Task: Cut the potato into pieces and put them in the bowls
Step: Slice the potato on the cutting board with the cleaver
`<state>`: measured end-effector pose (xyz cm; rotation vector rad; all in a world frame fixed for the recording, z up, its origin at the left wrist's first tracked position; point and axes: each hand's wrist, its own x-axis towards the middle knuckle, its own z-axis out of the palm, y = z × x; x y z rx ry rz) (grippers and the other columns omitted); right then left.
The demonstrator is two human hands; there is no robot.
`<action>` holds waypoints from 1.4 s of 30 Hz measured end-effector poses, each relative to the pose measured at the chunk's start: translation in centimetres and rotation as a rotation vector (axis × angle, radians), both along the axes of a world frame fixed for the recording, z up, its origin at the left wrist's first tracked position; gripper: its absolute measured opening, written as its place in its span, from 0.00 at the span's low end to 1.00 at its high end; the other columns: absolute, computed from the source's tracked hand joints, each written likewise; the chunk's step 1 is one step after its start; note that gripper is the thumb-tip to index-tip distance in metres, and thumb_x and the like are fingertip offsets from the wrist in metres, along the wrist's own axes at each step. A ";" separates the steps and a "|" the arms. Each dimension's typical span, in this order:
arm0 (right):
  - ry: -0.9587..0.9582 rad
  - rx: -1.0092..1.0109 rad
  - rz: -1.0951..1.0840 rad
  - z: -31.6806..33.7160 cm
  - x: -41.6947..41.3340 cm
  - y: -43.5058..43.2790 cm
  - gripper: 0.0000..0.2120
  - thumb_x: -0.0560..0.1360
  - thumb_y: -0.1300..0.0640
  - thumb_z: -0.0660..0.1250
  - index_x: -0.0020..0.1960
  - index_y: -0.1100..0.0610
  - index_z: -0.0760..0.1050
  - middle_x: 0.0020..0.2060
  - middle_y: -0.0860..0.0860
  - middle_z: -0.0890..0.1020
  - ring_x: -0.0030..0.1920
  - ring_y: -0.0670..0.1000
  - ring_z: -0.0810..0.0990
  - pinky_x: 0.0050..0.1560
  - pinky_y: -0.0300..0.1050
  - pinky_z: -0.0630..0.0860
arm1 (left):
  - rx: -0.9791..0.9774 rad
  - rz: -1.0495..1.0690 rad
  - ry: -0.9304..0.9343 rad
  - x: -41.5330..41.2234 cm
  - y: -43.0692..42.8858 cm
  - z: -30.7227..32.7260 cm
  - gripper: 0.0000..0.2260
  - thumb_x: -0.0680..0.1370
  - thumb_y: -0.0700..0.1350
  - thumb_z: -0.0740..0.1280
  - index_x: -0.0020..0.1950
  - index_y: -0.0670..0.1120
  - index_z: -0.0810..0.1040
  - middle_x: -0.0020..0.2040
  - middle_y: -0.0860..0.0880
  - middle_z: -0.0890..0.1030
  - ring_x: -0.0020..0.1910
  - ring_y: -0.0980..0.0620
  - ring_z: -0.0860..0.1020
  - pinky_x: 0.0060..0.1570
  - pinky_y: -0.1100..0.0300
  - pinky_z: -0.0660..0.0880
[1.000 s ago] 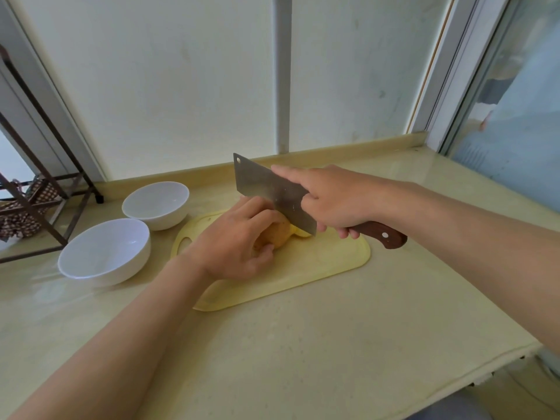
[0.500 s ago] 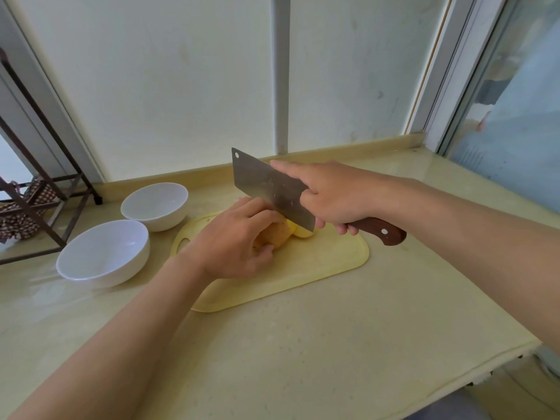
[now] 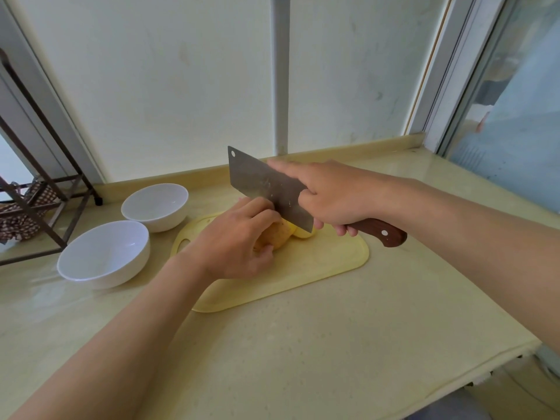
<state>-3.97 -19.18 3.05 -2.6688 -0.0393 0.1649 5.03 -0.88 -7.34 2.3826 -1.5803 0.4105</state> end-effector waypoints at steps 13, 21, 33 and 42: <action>0.030 -0.056 0.019 0.3 -0.1 0.1 0.37 0.82 0.62 0.51 0.81 0.30 0.47 0.43 0.58 0.82 0.25 0.53 0.79 0.28 0.48 0.82 | 0.032 0.026 -0.006 -0.2 -0.2 0.4 0.21 0.69 0.49 0.66 0.59 0.42 0.78 0.55 0.46 0.76 0.50 0.45 0.74 0.51 0.64 0.65; 0.083 -0.066 0.003 1.0 -0.9 -0.3 0.38 0.82 0.62 0.50 0.82 0.30 0.44 0.43 0.59 0.83 0.21 0.49 0.77 0.31 0.49 0.83 | 0.021 0.013 0.005 -0.2 -0.2 0.5 0.20 0.68 0.48 0.68 0.59 0.43 0.78 0.55 0.47 0.76 0.49 0.46 0.73 0.51 0.65 0.64; 0.102 -0.092 0.009 0.8 0.2 -0.4 0.38 0.82 0.62 0.51 0.81 0.29 0.44 0.43 0.59 0.83 0.21 0.48 0.77 0.27 0.44 0.78 | -0.042 0.005 0.076 0.2 0.0 0.5 0.20 0.68 0.47 0.69 0.58 0.43 0.79 0.56 0.47 0.77 0.51 0.46 0.75 0.49 0.59 0.72; 0.186 -0.054 0.009 -3.8 1.1 0.2 0.35 0.83 0.61 0.51 0.79 0.29 0.47 0.46 0.61 0.80 0.27 0.55 0.79 0.31 0.56 0.84 | -0.067 -0.031 0.093 0.2 0.1 0.5 0.21 0.67 0.45 0.70 0.59 0.42 0.79 0.59 0.46 0.77 0.54 0.43 0.77 0.54 0.51 0.75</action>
